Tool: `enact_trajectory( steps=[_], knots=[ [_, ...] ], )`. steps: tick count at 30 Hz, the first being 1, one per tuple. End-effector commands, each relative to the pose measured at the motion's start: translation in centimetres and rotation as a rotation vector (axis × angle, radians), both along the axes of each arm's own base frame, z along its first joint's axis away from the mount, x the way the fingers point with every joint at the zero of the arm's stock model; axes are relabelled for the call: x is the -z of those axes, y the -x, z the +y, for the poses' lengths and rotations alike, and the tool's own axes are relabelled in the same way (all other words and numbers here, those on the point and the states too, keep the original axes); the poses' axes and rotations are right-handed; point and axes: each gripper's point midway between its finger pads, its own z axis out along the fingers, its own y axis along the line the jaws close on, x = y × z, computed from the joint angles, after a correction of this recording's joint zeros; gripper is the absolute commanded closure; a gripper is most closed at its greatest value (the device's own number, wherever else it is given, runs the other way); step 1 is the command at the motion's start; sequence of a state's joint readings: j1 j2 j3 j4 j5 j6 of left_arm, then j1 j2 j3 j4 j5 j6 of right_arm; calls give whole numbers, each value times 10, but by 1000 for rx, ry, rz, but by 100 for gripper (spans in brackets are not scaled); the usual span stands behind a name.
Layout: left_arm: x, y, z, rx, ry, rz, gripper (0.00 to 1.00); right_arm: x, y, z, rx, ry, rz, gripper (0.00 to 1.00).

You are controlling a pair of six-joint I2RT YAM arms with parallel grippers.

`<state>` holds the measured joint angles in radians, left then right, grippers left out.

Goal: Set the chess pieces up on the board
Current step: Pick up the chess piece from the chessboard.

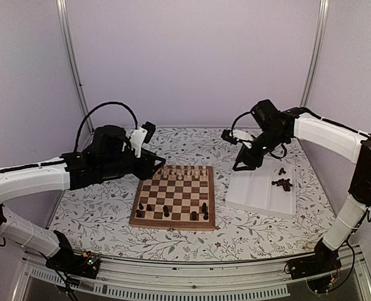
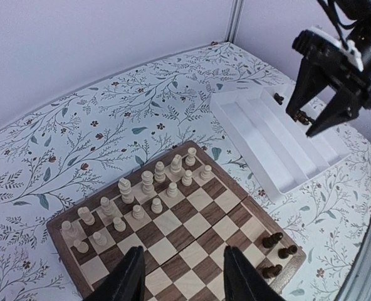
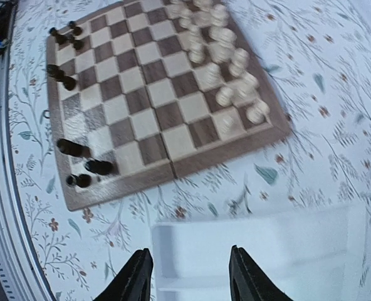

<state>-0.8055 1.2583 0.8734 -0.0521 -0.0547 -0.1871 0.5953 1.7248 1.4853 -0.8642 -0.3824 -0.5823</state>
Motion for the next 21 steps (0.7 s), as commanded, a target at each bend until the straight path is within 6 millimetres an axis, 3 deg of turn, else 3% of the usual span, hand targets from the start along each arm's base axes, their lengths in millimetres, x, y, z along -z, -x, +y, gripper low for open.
enact_trajectory(
  steps=[1,4,6,9,15,21],
  knots=[
    [-10,-6,-16,59,19,-8,55,-3,-22,-79,208,2,1,57],
    [-6,-8,-28,104,21,8,55,1,-27,-121,308,8,-2,59],
    [-2,-7,-38,146,23,26,55,9,-18,-130,319,17,5,59],
    [8,4,-60,271,29,77,56,9,-8,-131,312,0,-14,59],
    [55,33,-102,441,-114,225,58,14,-5,-128,320,-38,-17,59],
    [95,49,-124,492,-236,306,60,24,-8,-126,322,-72,-54,60]
  ],
)
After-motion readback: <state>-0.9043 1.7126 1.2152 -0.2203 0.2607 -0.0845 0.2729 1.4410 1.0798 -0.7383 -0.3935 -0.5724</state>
